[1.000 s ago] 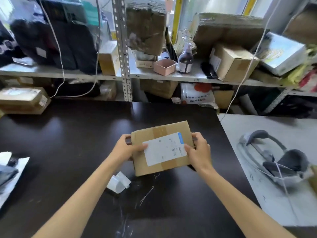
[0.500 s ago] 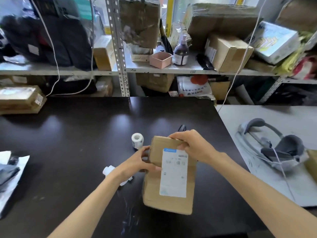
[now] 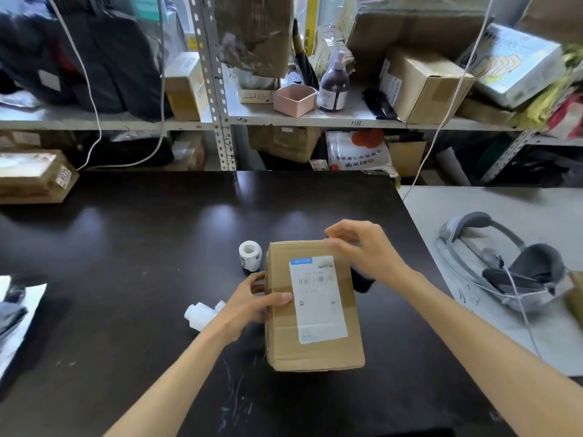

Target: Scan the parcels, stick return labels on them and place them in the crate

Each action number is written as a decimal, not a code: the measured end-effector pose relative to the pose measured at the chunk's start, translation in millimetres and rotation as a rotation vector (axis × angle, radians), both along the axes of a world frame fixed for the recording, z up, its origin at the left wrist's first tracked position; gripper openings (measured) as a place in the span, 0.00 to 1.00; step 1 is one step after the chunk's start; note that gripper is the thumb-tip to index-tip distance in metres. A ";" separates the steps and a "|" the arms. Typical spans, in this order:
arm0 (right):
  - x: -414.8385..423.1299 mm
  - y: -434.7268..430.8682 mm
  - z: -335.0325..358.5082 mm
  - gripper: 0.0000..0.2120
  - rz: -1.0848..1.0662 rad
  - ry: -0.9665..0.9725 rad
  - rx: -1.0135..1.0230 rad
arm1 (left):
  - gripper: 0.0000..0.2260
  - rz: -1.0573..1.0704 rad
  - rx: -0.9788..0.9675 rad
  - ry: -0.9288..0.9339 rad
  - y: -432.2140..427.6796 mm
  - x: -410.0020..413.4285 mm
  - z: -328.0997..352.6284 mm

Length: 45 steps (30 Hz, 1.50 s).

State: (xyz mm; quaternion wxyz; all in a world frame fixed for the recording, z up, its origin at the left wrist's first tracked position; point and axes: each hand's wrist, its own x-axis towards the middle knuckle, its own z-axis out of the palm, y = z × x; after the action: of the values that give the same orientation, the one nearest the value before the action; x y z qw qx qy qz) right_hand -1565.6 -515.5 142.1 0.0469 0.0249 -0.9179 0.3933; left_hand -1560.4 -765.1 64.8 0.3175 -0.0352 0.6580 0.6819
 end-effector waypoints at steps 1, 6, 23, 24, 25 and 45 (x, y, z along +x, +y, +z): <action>-1.7 6.7 -3.1 0.07 -0.087 0.025 -0.053 | 0.41 0.019 -0.001 -0.014 0.3 0.4 -1.3; -13.5 44.4 -49.2 0.12 -0.414 -0.195 0.041 | 0.39 0.049 -0.032 -0.056 4.0 6.9 -10.2; -53.7 43.8 -140.8 0.17 -0.204 -0.336 0.218 | 0.37 0.115 -0.050 -0.110 29.6 16.3 -20.6; -53.2 43.6 -138.0 0.16 -0.229 -0.318 0.167 | 0.38 0.118 -0.053 -0.107 29.2 15.0 -19.9; -52.1 43.3 -134.1 0.14 -0.265 -0.300 0.107 | 0.38 0.123 -0.056 -0.106 28.7 13.5 -19.2; 39.8 -21.2 27.0 0.08 -0.282 -0.554 -0.517 | 0.35 0.131 -0.029 -0.059 23.0 -10.5 -17.8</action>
State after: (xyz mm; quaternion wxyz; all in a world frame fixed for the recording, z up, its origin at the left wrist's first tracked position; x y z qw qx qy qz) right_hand -1525.8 -536.7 169.1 -0.1442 -0.2209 -0.7610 0.5927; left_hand -1570.9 -742.1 47.0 0.2909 -0.1027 0.6543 0.6904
